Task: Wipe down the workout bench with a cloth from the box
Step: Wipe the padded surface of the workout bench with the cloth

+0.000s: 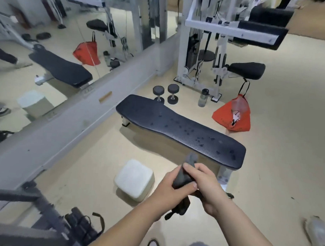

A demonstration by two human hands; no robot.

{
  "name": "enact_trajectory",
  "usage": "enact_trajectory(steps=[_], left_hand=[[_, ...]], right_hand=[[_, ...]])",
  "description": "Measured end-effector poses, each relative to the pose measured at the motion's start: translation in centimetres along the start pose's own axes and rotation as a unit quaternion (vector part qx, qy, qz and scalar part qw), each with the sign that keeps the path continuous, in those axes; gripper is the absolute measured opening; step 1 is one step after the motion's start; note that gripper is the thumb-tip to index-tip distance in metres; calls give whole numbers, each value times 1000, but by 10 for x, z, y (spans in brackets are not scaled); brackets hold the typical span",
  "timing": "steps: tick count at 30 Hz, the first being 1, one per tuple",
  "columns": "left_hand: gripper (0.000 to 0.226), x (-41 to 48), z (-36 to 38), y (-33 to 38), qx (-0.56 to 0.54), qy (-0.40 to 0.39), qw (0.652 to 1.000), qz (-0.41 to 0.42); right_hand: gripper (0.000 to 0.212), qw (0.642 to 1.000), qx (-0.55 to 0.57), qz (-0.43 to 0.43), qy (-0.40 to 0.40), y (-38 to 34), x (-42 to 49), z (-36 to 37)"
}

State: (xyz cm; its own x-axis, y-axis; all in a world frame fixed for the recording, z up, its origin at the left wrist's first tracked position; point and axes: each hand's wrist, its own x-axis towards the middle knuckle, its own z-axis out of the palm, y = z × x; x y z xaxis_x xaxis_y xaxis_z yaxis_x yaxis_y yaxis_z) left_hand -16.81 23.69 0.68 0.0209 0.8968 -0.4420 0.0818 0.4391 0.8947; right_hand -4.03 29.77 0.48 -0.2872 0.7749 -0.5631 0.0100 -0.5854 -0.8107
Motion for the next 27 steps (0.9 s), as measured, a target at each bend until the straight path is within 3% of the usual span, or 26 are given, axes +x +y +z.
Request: enact_trajectory(steps=[3, 7, 9, 15, 22, 27], left_hand=[[34, 65, -8, 28, 0, -9, 1000, -12], [17, 159, -16, 53, -8, -15, 999, -33], [20, 210, -20, 62, -16, -6, 999, -48], [44, 318, -53, 93, -99, 109, 982, -122], [65, 388, -134, 127, -160, 228, 953, -115], [25, 433, -192, 136, -147, 157, 970, -111]], right_hand=[[31, 1000, 6, 13, 2, -35, 53, -18], [22, 1000, 1, 24, 8, -68, 139, -46], [20, 1000, 0, 28, 3, -85, 191, -58], [17, 997, -8, 58, -45, -148, 309, -60], [33, 996, -31, 71, -40, -216, 399, -32], [50, 990, -78, 69, -93, -242, 448, 17]])
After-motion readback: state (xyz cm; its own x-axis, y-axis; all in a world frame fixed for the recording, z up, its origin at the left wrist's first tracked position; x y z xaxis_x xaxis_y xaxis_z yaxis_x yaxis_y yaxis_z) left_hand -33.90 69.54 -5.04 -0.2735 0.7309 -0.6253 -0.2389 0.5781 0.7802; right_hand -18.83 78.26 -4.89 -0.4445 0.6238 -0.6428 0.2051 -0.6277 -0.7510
